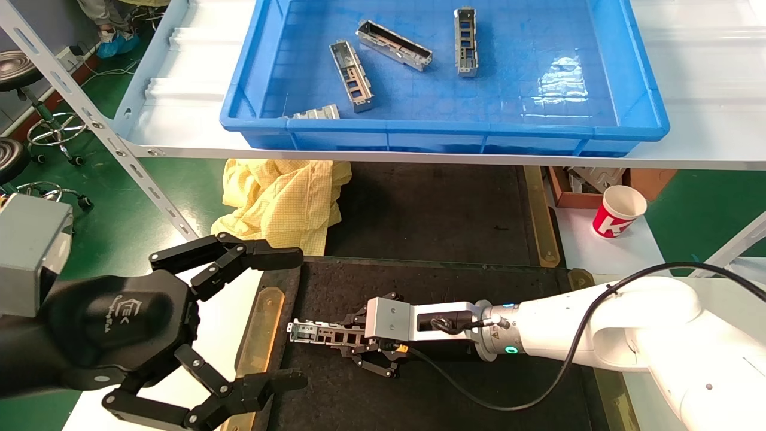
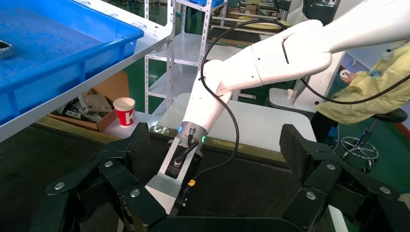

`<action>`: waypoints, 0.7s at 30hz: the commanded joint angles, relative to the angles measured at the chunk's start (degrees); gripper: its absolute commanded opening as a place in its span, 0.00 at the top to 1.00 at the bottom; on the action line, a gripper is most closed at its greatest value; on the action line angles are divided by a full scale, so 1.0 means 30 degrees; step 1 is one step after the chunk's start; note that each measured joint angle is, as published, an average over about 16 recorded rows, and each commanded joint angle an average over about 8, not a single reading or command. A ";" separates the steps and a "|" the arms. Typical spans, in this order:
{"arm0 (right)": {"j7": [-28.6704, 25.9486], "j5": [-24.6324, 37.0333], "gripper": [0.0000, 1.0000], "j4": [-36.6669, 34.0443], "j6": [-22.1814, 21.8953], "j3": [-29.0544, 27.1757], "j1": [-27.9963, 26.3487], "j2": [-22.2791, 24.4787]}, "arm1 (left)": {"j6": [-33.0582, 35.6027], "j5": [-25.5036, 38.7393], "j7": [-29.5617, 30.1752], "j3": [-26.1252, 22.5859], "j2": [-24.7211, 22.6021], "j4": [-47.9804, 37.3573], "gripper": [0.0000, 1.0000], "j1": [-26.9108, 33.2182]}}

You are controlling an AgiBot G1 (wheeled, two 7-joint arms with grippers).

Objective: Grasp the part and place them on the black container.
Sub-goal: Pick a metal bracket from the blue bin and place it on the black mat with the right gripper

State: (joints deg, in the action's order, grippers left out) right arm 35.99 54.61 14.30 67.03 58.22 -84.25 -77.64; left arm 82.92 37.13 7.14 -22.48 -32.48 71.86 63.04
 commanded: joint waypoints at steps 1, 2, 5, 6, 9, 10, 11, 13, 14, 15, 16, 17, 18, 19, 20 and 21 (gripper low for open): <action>-0.0030 -0.0029 0.70 0.0101 -0.0153 0.0101 0.0038 -0.0005 | 0.0000 0.0000 0.0000 0.0000 0.0000 0.0000 0.00 0.0000; -0.0027 -0.0028 0.57 0.0133 -0.0225 0.0163 0.0044 -0.0004 | 0.0000 0.0000 0.0000 0.0000 0.0000 0.0000 0.00 0.0000; 0.0001 -0.0031 0.20 0.0219 -0.0410 0.0339 0.0044 0.0000 | 0.0000 0.0000 0.0000 0.0000 0.0000 0.0000 0.00 0.0000; 0.0014 -0.0036 0.10 0.0248 -0.0459 0.0395 0.0038 0.0001 | 0.0000 0.0000 0.0000 0.0000 0.0000 0.0000 0.00 0.0000; 0.0037 -0.0090 0.00 0.0331 -0.0561 0.0537 0.0003 0.0005 | 0.0000 0.0000 0.0000 -0.0001 0.0000 0.0000 0.00 0.0000; 0.0040 -0.0118 0.00 0.0356 -0.0581 0.0576 -0.0014 0.0007 | 0.0000 -0.0001 0.0000 -0.0001 0.0000 0.0000 0.00 0.0000; 0.0043 -0.0148 0.00 0.0378 -0.0597 0.0615 -0.0034 0.0011 | 0.0000 -0.0001 0.0000 -0.0001 0.0000 0.0000 0.00 0.0000; 0.0044 -0.0214 0.00 0.0406 -0.0609 0.0686 -0.0082 0.0019 | 0.0000 -0.0001 0.0000 -0.0001 0.0000 0.0000 0.00 0.0000; 0.0046 -0.0249 0.00 0.0410 -0.0609 0.0719 -0.0112 0.0026 | 0.0000 -0.0001 0.0000 -0.0001 0.0000 0.0000 0.00 0.0000; 0.0051 -0.0284 0.00 0.0409 -0.0604 0.0751 -0.0144 0.0033 | 0.0000 -0.0001 -0.0001 -0.0001 0.0000 0.0000 0.00 0.0000; 0.0055 -0.0321 0.00 0.0400 -0.0594 0.0777 -0.0178 0.0040 | 0.0000 -0.0001 -0.0001 -0.0001 0.0000 0.0000 0.00 0.0000; 0.0065 -0.0361 0.00 0.0385 -0.0580 0.0802 -0.0215 0.0048 | 0.0000 -0.0001 -0.0001 -0.0001 0.0000 0.0000 0.00 0.0000; 0.0078 -0.0402 0.00 0.0367 -0.0562 0.0824 -0.0254 0.0056 | 0.0000 -0.0001 -0.0001 -0.0001 0.0000 0.0000 0.00 0.0000; 0.0094 -0.0445 0.00 0.0347 -0.0535 0.0841 -0.0295 0.0065 | 0.0000 -0.0001 -0.0001 -0.0001 0.0000 0.0000 0.00 0.0000; 0.0112 -0.0496 0.00 0.0324 -0.0493 0.0853 -0.0340 0.0076 | -0.0001 -0.0001 -0.0001 -0.0001 0.0001 0.0000 0.00 0.0000; 0.0131 -0.0553 0.00 0.0299 -0.0437 0.0859 -0.0387 0.0088 | -0.0001 -0.0001 -0.0001 -0.0002 0.0001 0.0000 0.00 0.0000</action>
State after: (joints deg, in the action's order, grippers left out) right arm 36.32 52.68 15.12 66.30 60.59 -85.49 -77.28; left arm 82.92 37.13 7.14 -22.48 -32.48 71.86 63.05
